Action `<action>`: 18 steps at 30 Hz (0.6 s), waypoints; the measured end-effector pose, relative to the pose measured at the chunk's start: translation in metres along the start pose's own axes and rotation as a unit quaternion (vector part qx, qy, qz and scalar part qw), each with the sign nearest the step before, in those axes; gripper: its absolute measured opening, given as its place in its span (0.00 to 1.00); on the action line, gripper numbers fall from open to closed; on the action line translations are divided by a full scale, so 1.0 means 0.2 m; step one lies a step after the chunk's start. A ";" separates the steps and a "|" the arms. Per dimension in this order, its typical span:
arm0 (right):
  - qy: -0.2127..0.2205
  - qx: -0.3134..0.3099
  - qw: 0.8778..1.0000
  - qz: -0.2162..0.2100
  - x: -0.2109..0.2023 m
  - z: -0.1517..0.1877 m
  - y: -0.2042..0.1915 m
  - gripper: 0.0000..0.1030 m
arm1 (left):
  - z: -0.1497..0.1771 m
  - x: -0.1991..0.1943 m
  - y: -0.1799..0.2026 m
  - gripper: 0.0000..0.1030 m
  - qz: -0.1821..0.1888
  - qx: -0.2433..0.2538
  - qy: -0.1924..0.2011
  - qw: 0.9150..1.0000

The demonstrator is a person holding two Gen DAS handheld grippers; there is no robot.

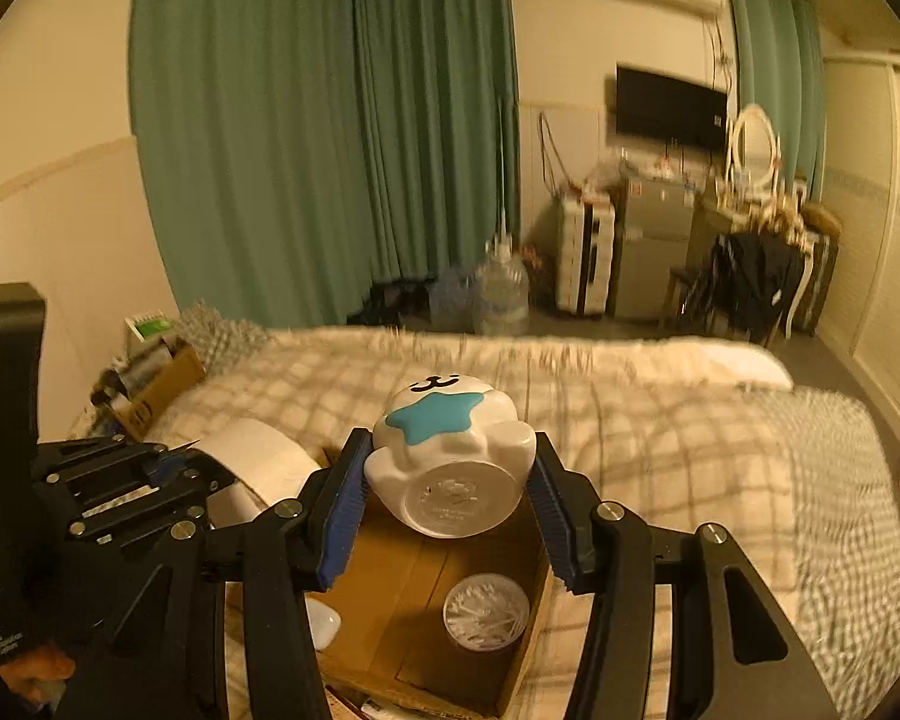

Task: Organize objects
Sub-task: 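Carry the tape roll and figurine over the box and release both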

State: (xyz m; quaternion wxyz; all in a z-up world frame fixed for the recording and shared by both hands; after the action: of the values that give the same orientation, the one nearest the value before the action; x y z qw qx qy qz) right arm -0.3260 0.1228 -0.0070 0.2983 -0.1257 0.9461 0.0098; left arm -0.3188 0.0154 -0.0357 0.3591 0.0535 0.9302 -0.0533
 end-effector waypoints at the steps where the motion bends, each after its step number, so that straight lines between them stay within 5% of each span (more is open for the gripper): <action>1: -0.006 0.001 1.000 0.001 0.03 0.02 0.01 0.49 | 0.03 0.05 -0.01 0.05 -0.003 0.001 -0.010 1.000; 9: -0.059 0.024 0.998 -0.010 0.29 0.21 0.13 0.49 | 0.17 0.26 0.00 0.09 0.024 -0.002 -0.060 0.998; 12: -0.061 0.030 0.998 -0.006 0.31 0.22 0.13 0.57 | 0.19 0.28 0.02 0.35 0.032 0.001 -0.073 0.997; 14: -0.052 0.026 0.998 -0.002 0.28 0.21 0.13 0.70 | 0.20 0.28 0.02 0.80 0.028 0.005 -0.081 0.996; 18: -0.044 0.021 0.999 -0.004 0.16 0.19 0.12 0.70 | 0.24 0.18 0.04 0.86 0.044 0.018 -0.072 0.996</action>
State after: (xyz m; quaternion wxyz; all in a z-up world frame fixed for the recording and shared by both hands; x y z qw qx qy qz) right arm -0.3370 0.1429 -0.0575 0.3424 -0.1228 0.9315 -0.0055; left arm -0.3123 0.0187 -0.0961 0.4261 0.0964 0.8977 -0.0575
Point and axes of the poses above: each gripper's, at about its wrist camera, not at the fingertips, and x roughly the way its jaws point, y to its right, z to its underside, the point moved 4 cm from there along x, roughly the way its jaws point
